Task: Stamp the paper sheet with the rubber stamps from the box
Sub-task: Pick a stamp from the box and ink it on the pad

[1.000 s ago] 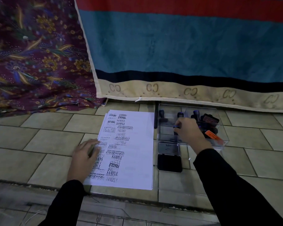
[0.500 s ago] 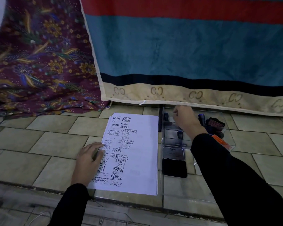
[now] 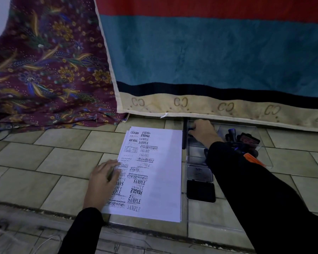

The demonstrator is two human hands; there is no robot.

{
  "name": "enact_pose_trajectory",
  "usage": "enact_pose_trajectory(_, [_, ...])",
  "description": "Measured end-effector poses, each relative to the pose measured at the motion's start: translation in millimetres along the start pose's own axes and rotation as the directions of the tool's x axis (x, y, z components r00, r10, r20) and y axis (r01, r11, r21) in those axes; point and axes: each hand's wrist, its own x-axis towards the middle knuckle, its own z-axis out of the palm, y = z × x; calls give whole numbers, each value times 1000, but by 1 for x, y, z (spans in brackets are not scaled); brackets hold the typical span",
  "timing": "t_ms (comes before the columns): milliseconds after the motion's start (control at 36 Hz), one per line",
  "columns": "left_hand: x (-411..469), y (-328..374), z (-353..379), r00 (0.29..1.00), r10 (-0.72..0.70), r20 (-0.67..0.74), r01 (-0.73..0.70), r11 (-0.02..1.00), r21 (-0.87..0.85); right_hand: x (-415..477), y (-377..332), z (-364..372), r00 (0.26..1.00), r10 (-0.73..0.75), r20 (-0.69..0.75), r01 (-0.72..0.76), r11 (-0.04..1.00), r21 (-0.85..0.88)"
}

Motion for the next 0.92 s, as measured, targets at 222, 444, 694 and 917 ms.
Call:
enact_pose_trajectory(222, [-1,1,0,1000,-1,3,1,1000,4,0,1,7,994,85,-67,-74,985,153])
enact_pose_trajectory(444, [-1,-1,0,1000,3,3,-3,1000,3,-6,2,-3,993,2,-114,31,958,285])
enact_pose_trajectory(694, [1,-6,1,1000,-9,18,9,1000,21,-53,5,-35,937,37,-348,160,838,521])
enact_pose_trajectory(917, [0,-5,1,1000,-15,23,15,1000,16,-152,19,-29,943,-66,-327,252,783,569])
